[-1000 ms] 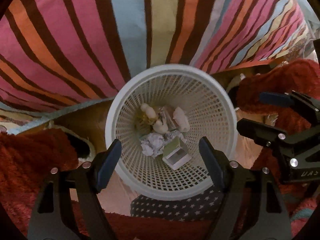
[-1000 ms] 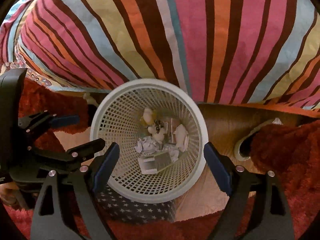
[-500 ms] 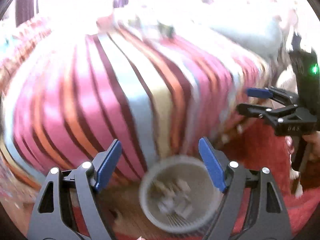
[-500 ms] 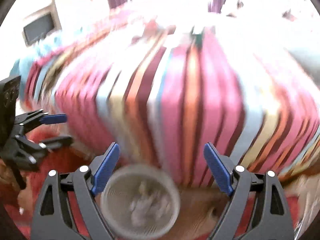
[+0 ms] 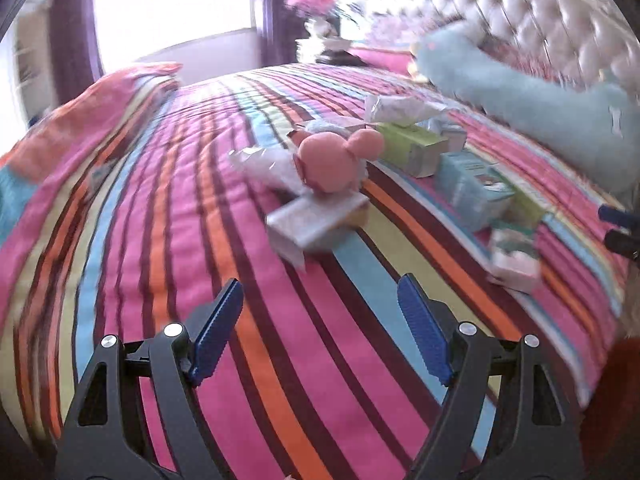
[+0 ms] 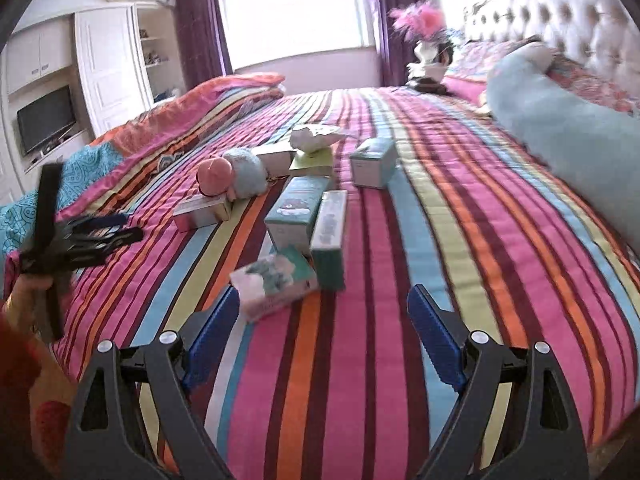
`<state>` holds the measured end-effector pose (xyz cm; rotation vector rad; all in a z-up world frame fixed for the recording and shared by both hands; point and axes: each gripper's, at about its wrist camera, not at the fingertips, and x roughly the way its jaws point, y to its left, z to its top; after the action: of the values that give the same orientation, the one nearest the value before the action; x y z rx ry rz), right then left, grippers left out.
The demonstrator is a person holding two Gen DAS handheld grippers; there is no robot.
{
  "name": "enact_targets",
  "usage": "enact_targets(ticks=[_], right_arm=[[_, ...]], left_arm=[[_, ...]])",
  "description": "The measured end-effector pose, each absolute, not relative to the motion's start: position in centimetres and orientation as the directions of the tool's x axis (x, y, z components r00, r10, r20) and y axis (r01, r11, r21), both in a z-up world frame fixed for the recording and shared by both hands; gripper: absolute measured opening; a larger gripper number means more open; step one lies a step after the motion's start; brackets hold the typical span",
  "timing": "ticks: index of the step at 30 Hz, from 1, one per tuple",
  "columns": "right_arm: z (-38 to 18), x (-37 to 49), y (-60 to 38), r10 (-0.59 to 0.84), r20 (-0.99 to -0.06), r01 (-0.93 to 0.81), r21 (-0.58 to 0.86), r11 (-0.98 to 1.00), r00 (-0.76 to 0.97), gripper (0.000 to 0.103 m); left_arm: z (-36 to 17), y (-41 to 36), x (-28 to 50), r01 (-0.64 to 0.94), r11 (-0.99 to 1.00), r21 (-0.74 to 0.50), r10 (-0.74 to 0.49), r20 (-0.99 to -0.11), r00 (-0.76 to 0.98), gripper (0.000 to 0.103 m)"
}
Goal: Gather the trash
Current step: 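Grasp the Your Skin Dress box with left tool while right grasps barcode box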
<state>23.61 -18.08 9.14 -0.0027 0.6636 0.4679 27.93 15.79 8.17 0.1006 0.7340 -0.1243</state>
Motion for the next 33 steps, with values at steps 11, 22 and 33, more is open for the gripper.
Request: enact_targets(ticks=[11,22,33], right_arm=[[8.1,29.3,-15.9,0.383,-0.636,-0.416,0.105,0.903,0.67,0.082],[6.1,31.9,-16.3,0.3,-0.694,-0.372,0.05,0.927,0.654,0.08],[6.2,31.2,-16.9,0.39,-0.695,-0.41,0.149,0.9,0.603,0.022]], left_arm=[[6.5,15.5,37.0,0.293,0.948,0.122,-0.119,-0.721,0.682,0.078],[3.6,13.9,40.5,0.308,0.951,0.028,-0.169,-0.785,0.595,0.081],[3.5,14.4,38.3,0.151,0.988,-0.044,-0.13,-0.769,0.626,0.047]])
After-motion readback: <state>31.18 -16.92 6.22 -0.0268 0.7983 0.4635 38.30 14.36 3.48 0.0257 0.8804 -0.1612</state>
